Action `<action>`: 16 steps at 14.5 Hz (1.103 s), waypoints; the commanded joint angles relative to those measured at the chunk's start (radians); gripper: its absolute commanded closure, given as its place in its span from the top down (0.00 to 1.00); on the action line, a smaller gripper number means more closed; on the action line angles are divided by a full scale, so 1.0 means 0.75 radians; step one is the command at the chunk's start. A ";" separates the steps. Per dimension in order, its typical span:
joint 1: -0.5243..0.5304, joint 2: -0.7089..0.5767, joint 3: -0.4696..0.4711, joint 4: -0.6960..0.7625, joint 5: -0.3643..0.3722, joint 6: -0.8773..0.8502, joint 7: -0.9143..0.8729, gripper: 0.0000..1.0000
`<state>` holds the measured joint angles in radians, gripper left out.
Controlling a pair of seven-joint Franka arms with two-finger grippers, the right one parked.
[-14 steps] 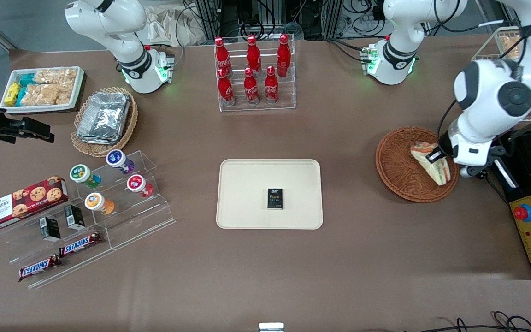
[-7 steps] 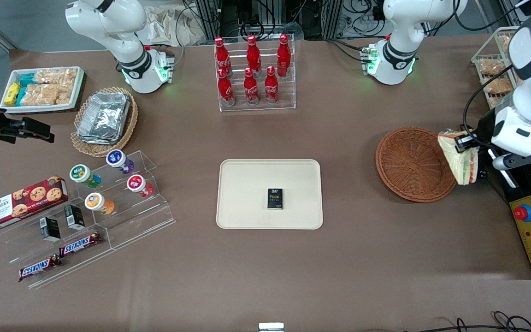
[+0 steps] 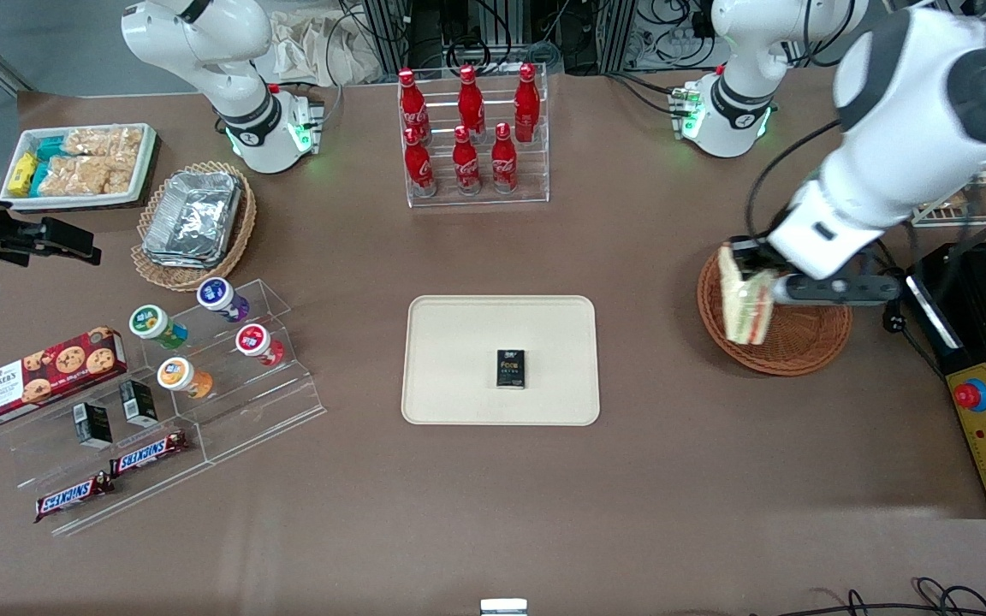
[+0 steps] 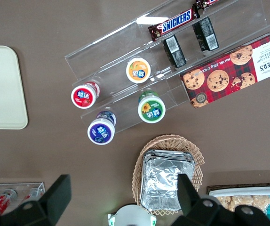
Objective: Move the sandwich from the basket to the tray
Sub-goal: 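Lift the sandwich up out of the basket with the left gripper, then carry the sandwich over the white tray beside the black carton, then lower the sandwich onto the tray and hold it with the left gripper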
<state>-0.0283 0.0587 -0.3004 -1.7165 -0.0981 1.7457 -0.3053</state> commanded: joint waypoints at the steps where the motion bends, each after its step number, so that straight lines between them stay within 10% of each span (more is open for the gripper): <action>1: -0.007 0.134 -0.129 0.047 0.008 0.102 -0.177 0.00; 16: -0.285 0.770 -0.131 -0.016 0.327 0.759 -0.460 0.00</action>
<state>-0.2281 0.6085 -0.4045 -1.7483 0.1106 2.2900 -0.6002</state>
